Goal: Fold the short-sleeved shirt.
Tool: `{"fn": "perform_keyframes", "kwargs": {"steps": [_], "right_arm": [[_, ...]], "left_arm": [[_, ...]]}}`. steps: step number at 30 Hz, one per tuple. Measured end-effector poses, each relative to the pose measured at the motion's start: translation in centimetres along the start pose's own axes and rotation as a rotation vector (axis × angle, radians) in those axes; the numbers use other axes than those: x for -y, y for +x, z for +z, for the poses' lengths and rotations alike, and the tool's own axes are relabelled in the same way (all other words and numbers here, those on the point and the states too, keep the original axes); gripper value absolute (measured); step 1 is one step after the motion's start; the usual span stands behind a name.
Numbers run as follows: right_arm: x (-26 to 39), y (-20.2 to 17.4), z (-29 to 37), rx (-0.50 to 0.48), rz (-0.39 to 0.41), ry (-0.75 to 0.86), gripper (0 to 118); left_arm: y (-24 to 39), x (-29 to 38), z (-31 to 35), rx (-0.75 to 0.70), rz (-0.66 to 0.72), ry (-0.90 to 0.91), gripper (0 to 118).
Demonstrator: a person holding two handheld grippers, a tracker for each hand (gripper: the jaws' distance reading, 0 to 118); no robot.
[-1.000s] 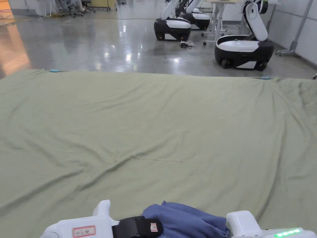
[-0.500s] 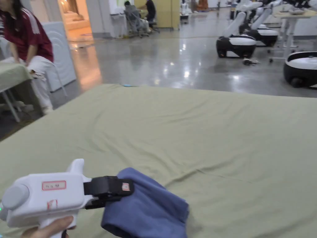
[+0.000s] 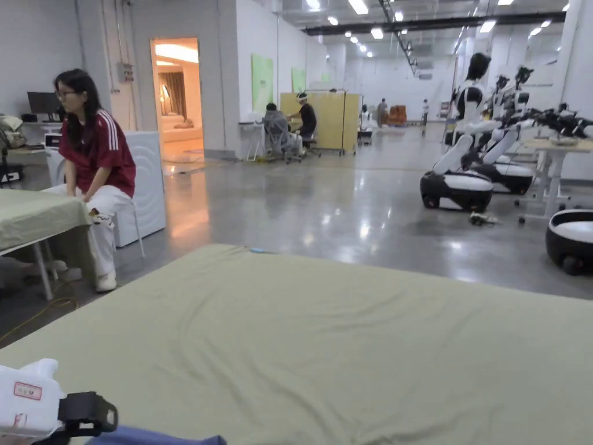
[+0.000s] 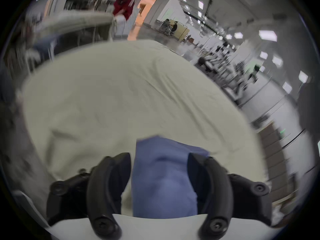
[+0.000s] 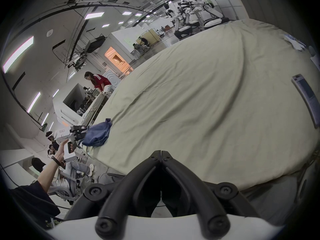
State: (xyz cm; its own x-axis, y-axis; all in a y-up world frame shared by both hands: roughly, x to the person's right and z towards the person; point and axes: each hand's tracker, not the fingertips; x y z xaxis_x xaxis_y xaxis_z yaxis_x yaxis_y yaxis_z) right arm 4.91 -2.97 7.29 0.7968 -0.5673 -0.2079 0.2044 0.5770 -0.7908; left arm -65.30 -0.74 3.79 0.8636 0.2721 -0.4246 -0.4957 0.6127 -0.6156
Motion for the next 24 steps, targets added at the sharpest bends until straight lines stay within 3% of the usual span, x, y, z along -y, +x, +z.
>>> {"fn": "perform_keyframes", "kwargs": {"steps": [2,4,7,10,12,18,19,21,23,24], "right_arm": [[-0.6,0.5,0.7,0.025,0.004,0.020,0],[-1.4,1.9,1.5,0.068,0.014,0.063,0],[-2.6,1.6,3.1,0.093,0.052,0.173,0],[-3.9,0.2,4.6,0.124,0.153,0.273,0],[-4.5,-0.8,5.3,0.193,0.237,0.338,0],[-4.9,-1.8,8.3,0.255,0.403,0.507,0],[-4.9,-2.4,8.6,0.275,0.429,0.522,0],[-4.7,-2.6,9.2,0.295,0.467,0.540,0],[-4.6,-2.9,9.7,0.301,0.461,0.557,0],[-4.3,-3.0,10.0,0.300,0.450,0.572,0]], "left_arm": [[2.7,-0.7,2.6,-0.054,-0.143,0.082,74],[5.0,-1.3,5.4,-0.019,-0.200,0.171,74],[10.7,0.2,10.0,0.141,-0.300,0.297,73],[15.4,2.8,13.5,0.239,-0.395,0.415,73],[18.4,5.2,14.7,0.303,-0.439,0.409,73],[24.6,13.7,16.6,0.324,-0.514,0.667,71],[25.5,15.0,16.8,0.301,-0.536,0.706,68],[27.0,16.7,17.1,0.240,-0.587,0.750,49],[28.0,18.0,17.4,0.187,-0.590,0.773,44],[28.0,18.4,17.0,0.160,-0.573,0.781,30]]}}
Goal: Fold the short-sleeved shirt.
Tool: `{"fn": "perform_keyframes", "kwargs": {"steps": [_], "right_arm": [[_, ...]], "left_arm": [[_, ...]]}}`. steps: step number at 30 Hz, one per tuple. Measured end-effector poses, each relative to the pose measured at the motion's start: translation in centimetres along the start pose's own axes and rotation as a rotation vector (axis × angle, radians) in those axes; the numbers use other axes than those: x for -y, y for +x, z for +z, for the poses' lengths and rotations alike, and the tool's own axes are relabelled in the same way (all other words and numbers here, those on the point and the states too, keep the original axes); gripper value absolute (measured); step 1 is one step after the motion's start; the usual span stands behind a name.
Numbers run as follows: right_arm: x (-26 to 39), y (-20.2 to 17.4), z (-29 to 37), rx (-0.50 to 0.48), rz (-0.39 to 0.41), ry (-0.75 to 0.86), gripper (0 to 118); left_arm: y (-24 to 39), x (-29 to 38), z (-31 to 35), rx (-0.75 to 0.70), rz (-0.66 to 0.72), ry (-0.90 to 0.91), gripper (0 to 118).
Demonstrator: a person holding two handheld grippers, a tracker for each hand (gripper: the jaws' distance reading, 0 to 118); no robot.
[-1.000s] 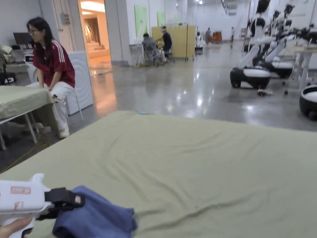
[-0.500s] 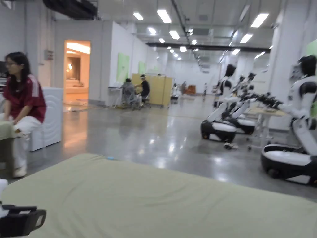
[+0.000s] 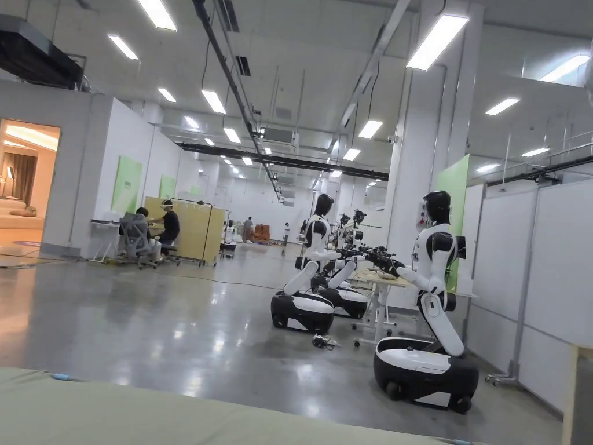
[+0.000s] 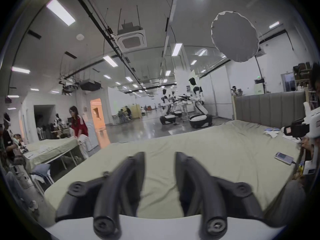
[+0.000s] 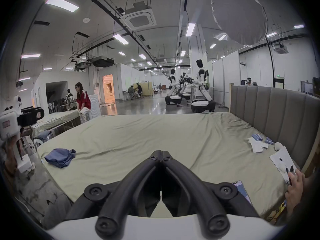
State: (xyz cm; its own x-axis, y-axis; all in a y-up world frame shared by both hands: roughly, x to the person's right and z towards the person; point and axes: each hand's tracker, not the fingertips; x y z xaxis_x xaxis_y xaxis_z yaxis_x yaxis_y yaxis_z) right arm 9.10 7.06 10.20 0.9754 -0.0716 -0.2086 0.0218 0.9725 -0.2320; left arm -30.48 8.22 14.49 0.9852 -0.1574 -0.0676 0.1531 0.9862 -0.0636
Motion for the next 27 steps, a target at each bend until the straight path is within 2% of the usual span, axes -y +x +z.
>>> {"fn": "perform_keyframes", "kwargs": {"steps": [1,3,5,7,8,9,11,13,27], "right_arm": [[0.1,0.0,0.3,0.001,-0.011,0.013,0],[0.4,-0.1,1.0,0.014,-0.024,0.048,0],[0.5,-0.6,1.4,0.031,-0.013,0.063,0],[0.3,-1.4,1.7,0.047,0.013,0.086,0],[0.2,-1.9,1.9,0.050,0.029,0.101,0],[0.1,-2.4,2.0,0.053,0.037,0.113,0],[0.0,-2.7,2.3,0.048,0.037,0.123,0],[-0.1,-3.1,2.8,0.036,0.036,0.149,0],[-1.1,-4.2,3.0,0.033,0.083,0.155,0]], "left_arm": [[0.2,0.1,0.3,0.020,0.000,-0.003,19],[0.6,0.3,1.4,0.013,-0.038,0.021,14],[1.6,0.0,2.5,-0.046,-0.057,0.059,3],[2.1,-0.3,3.4,-0.022,-0.063,0.062,3],[3.0,-0.3,3.6,-0.089,-0.068,0.076,3],[3.3,-0.1,3.9,-0.089,-0.068,0.085,3],[3.5,-0.1,4.2,-0.078,-0.049,0.075,3],[3.7,0.1,4.2,0.020,-0.009,0.065,3],[2.5,-0.1,4.5,0.017,0.041,0.054,3]]}}
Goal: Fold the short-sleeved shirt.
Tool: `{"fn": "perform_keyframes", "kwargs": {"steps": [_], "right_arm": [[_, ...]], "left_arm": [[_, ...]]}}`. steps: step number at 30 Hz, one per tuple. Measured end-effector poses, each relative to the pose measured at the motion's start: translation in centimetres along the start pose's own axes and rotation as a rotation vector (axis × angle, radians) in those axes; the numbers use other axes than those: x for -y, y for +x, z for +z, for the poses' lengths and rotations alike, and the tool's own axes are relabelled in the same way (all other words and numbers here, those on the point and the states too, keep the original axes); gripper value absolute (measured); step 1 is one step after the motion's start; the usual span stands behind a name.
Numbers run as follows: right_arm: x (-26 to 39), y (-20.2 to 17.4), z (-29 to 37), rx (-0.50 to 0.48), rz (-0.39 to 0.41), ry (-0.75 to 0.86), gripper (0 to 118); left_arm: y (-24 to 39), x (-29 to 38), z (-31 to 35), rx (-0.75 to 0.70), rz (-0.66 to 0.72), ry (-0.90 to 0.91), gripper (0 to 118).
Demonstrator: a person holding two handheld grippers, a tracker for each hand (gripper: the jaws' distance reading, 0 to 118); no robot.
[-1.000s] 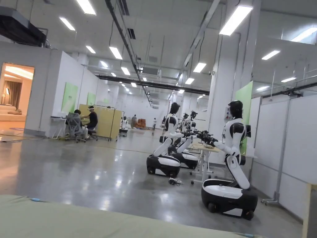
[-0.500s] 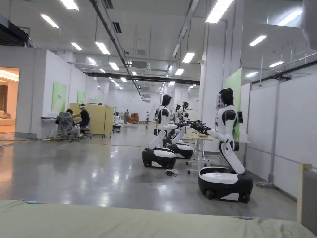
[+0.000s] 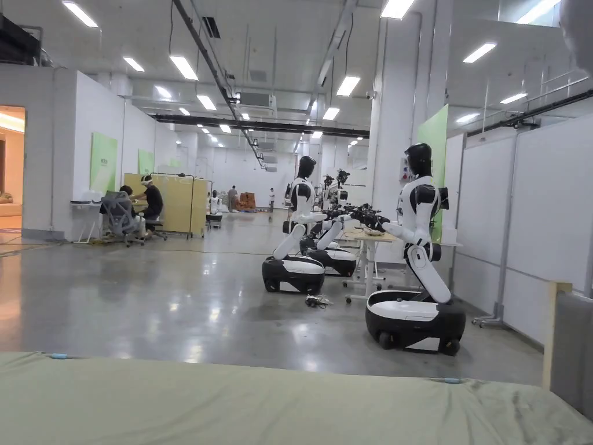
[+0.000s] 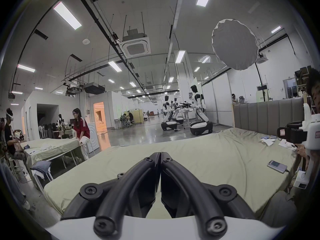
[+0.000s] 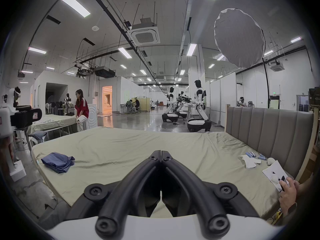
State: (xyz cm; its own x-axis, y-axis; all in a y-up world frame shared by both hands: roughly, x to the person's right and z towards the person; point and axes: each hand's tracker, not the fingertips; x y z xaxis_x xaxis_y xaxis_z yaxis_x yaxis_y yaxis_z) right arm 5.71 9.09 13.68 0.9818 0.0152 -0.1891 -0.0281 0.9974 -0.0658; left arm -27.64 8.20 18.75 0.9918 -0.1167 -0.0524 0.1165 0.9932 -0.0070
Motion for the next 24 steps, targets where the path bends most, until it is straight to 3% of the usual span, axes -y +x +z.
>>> {"fn": "perform_keyframes", "kwargs": {"steps": [4,5,6,7,8,9,11,15,24], "right_arm": [[0.2,0.1,-0.1,-0.003,-0.004,-0.001,0],[0.3,0.2,-0.1,0.001,-0.004,0.002,0],[0.3,0.3,-0.2,0.002,0.000,0.002,6],[0.4,0.4,-0.3,-0.002,0.003,0.004,26],[0.3,0.3,-0.4,-0.007,0.001,0.001,61],[0.4,0.3,-0.5,-0.015,-0.008,-0.006,85],[0.4,0.3,-0.5,-0.021,-0.017,-0.002,103],[0.3,0.5,-0.5,-0.025,-0.031,0.009,118],[-0.6,0.8,-0.8,-0.028,-0.114,0.015,118]], "left_arm": [[-0.5,0.1,0.0,0.028,0.022,0.006,4],[-0.7,0.0,0.1,0.050,0.050,0.037,7],[-0.9,-0.1,0.1,0.061,0.068,0.031,22],[-1.2,-0.1,0.0,0.061,0.084,0.018,45],[-1.4,0.1,-0.2,0.070,0.106,0.007,72],[-1.4,0.2,-0.3,0.067,0.109,0.008,84],[-1.6,0.5,-0.3,0.059,0.122,0.016,88],[-1.8,0.7,-0.4,0.054,0.154,0.018,88],[-0.9,0.3,-0.4,0.081,0.131,0.017,88]]}}
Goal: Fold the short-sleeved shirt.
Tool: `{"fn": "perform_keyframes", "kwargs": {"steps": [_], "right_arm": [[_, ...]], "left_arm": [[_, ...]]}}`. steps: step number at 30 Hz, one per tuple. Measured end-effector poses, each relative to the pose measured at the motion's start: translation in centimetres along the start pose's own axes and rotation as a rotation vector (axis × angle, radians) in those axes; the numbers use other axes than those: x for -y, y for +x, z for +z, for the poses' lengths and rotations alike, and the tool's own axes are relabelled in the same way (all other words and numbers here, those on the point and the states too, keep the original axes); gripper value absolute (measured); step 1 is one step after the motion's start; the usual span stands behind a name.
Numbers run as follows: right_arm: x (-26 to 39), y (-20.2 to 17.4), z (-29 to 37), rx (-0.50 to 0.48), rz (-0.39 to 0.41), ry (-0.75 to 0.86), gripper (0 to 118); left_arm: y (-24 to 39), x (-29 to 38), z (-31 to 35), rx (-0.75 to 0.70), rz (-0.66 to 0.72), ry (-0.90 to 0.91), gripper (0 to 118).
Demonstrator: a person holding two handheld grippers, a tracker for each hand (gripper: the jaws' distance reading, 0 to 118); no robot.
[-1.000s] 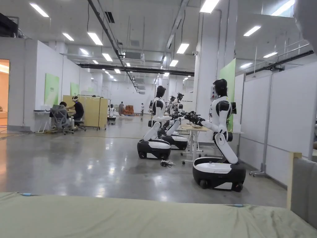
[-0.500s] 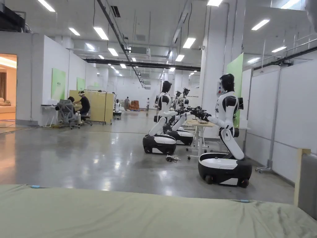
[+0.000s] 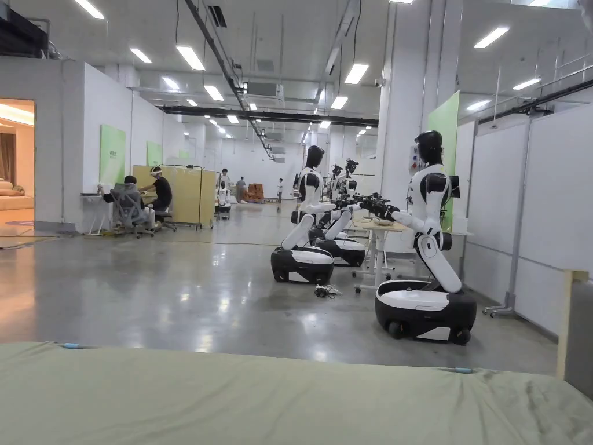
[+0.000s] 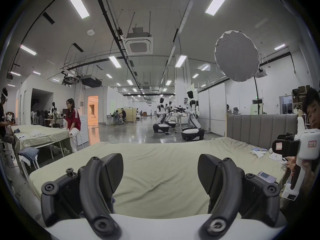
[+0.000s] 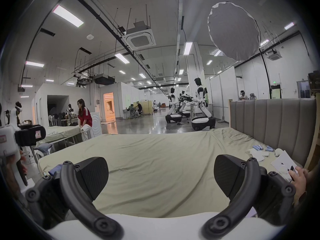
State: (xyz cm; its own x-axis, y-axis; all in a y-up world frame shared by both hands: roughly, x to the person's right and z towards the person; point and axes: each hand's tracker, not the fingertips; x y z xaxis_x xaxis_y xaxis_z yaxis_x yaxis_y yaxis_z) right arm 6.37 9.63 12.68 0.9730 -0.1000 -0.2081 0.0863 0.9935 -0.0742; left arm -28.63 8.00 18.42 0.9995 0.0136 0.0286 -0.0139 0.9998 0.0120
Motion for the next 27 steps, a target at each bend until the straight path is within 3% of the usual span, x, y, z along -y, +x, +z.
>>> {"fn": "perform_keyframes", "kwargs": {"steps": [6,9,12,19,23,27], "right_arm": [[0.0,0.8,-1.4,0.026,-0.071,-0.128,118],[0.0,1.3,-2.5,0.019,-0.173,-0.193,118],[0.1,2.0,-3.4,0.079,-0.262,-0.256,118],[-0.2,1.9,-3.7,0.124,-0.295,-0.306,118],[0.1,1.8,-4.0,0.158,-0.207,-0.394,118],[0.2,1.6,-3.1,0.125,-0.211,-0.346,118]], "left_arm": [[0.5,0.3,-0.4,0.047,0.025,-0.013,88],[0.4,0.8,-0.8,0.110,0.096,-0.049,88],[0.5,0.8,-0.8,0.110,0.101,-0.054,88],[-0.6,1.3,-1.1,0.129,0.161,-0.085,88],[-0.7,1.5,-1.2,0.124,0.174,-0.109,89],[-0.6,1.4,-0.9,0.123,0.180,-0.106,88]]}}
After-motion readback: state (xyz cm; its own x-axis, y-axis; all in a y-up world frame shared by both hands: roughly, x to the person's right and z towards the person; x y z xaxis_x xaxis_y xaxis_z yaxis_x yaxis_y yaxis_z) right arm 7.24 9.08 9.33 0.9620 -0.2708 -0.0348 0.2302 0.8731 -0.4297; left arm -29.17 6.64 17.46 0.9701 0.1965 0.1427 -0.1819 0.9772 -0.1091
